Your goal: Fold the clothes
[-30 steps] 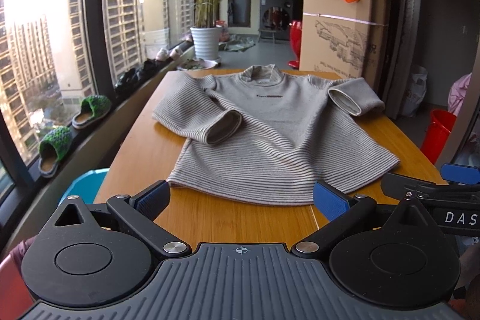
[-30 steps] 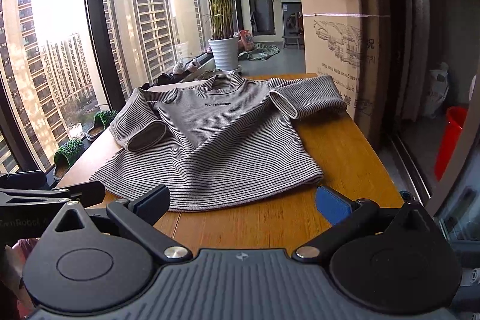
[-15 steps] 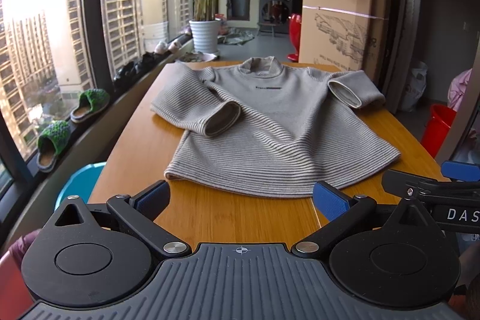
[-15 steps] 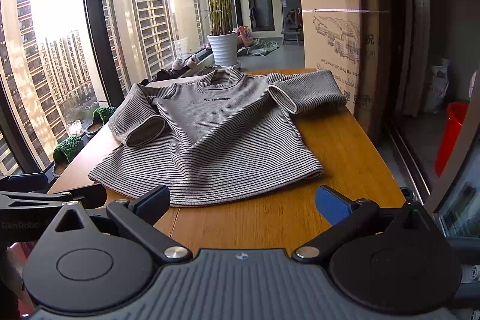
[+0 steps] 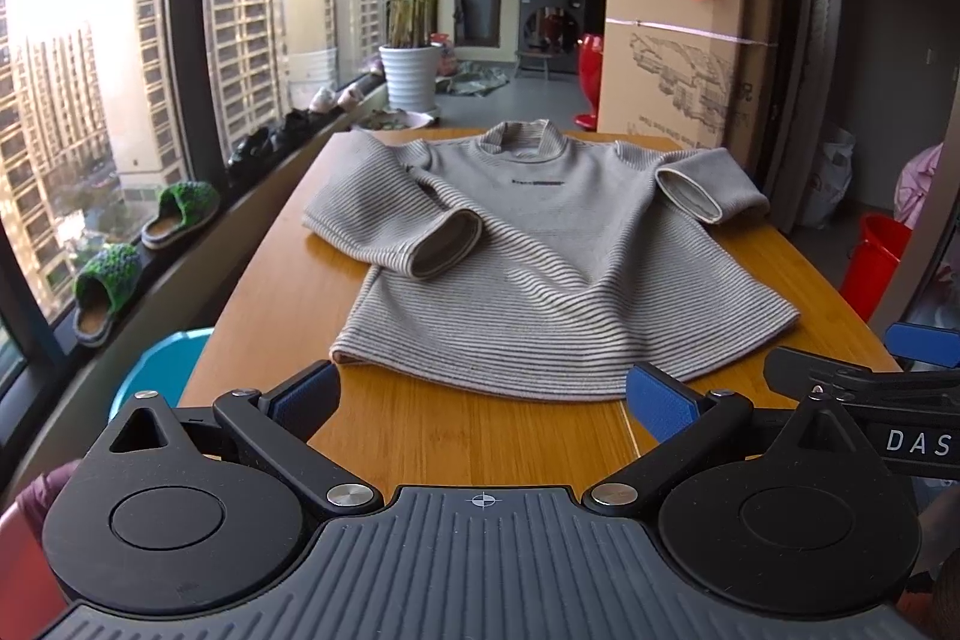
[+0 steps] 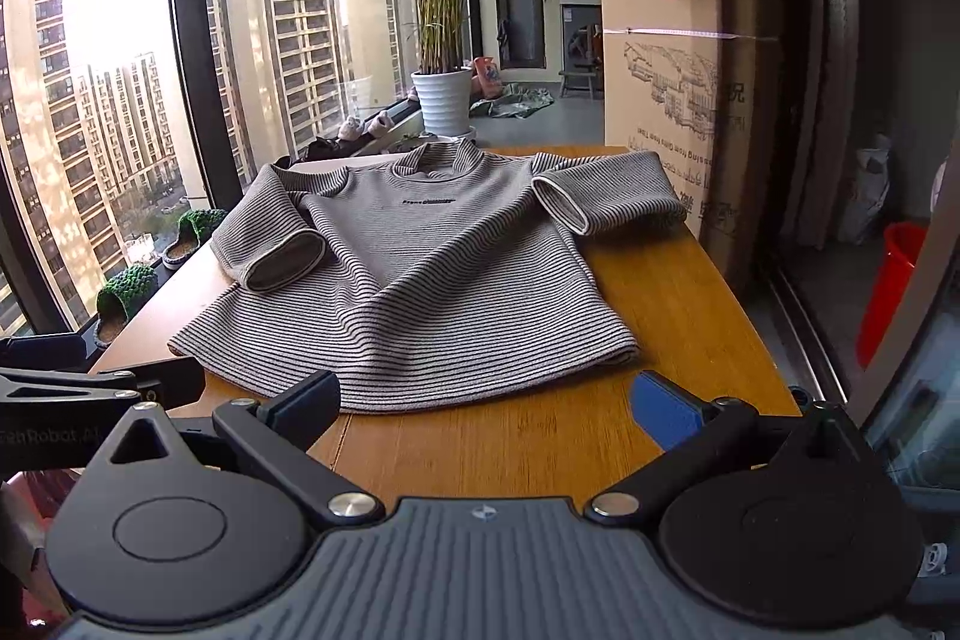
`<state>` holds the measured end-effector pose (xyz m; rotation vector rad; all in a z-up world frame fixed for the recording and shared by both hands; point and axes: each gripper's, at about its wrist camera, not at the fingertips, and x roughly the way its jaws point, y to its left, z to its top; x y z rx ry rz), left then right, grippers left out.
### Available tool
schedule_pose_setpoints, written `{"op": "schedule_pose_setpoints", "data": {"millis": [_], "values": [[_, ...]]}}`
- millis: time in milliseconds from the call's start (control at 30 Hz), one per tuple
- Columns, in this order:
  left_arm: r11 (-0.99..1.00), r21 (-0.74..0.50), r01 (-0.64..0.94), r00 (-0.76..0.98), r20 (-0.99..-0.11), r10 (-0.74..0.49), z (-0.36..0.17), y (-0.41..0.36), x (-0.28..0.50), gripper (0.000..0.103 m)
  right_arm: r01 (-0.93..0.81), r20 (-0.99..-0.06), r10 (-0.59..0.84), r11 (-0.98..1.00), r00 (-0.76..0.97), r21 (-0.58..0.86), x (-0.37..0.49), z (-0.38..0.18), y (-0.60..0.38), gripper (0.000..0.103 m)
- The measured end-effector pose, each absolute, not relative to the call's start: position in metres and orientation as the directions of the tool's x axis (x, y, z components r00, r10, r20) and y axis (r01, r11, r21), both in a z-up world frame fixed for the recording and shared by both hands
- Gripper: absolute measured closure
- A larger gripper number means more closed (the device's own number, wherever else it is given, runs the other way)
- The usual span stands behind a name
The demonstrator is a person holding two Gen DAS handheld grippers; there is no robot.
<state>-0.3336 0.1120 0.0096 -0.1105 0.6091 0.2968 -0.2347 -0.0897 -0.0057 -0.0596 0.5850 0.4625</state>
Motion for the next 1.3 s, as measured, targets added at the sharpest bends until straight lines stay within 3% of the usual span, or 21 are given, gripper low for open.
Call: {"op": "schedule_pose_setpoints", "data": {"millis": [1300], "values": [[0.957, -0.026, -0.288, 0.787, -0.576, 0.221, 0.0096, 0.1124, -0.3334, 0.000, -0.426, -0.564, 0.390, 0.902, 0.728, 0.073, -0.2356, -0.0076, -0.0848, 0.000]]}}
